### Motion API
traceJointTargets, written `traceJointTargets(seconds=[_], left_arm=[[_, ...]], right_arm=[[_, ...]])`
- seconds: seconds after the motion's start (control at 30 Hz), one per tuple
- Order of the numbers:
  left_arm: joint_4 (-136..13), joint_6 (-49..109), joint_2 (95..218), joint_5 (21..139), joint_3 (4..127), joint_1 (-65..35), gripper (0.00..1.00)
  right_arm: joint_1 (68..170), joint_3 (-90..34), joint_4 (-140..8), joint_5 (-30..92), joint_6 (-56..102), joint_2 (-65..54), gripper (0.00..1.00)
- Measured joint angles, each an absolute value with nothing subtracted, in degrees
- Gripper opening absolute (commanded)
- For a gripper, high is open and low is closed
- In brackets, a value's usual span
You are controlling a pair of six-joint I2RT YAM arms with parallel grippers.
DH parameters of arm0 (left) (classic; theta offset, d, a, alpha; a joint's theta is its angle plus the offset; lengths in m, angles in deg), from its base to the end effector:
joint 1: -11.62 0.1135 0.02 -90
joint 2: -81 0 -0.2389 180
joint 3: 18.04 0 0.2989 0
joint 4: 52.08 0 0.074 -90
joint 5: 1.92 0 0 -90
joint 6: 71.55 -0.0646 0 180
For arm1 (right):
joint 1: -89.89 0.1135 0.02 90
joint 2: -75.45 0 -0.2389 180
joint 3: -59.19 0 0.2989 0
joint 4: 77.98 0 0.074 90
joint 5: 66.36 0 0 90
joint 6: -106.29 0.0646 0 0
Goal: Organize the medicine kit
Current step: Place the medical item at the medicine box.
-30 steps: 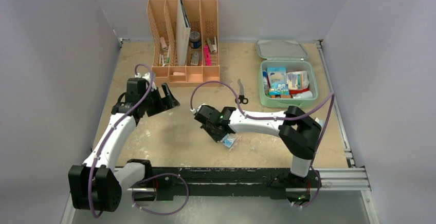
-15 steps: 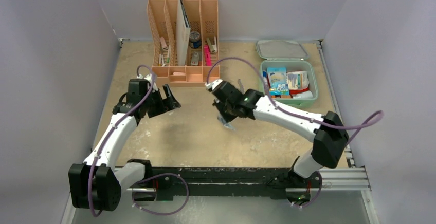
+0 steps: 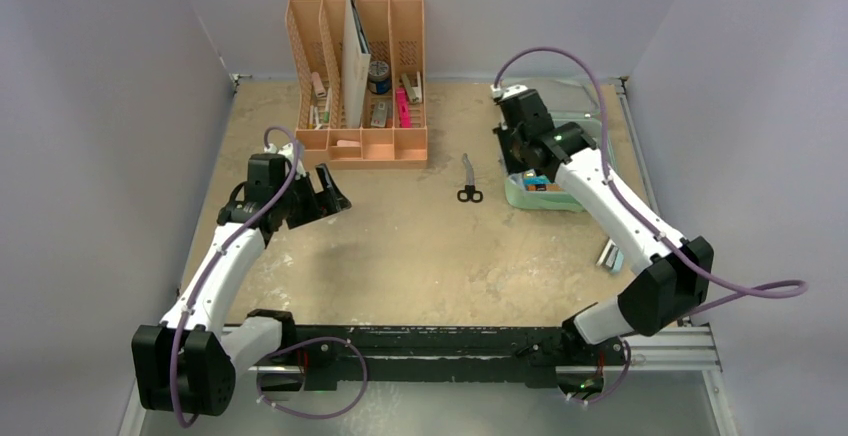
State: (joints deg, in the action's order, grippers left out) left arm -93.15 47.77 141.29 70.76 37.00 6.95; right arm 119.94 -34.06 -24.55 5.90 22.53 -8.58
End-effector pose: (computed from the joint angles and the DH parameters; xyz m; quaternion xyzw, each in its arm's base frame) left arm 0.2904 -0.0430 0.1955 -0.1412 0.9085 -0.2412 0.3109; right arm 0.3451 0.1769 0.3045 -0.1291 0.9030 -0.0153 0.4095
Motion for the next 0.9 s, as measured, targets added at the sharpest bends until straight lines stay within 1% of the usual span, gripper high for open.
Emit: traceJointTargets(seconds=[0.2,0.43,0.67,0.9], left_arm=[[-93.4,47.6,141.3,71.3,37.0,6.9,0.86],[-94.5,47.2,140.7,72.6,37.0,6.6,0.86],[-94.9,46.7,140.6,73.6,37.0,6.5,0.86],[-95.1,46.3,140.7,74.1,37.0,6.3,0.86]], right_arm=[[110.0,-35.4,-24.7,3.6,19.4,-9.8,0.0],[99.7,-38.6,-26.2,3.0,16.0,-15.1,0.0],[94.8,-42.2,-28.0,-0.4,12.5,-21.8,0.0],[93.2,-43.7,-32.9,-2.6,9.8,-30.2,0.0]])
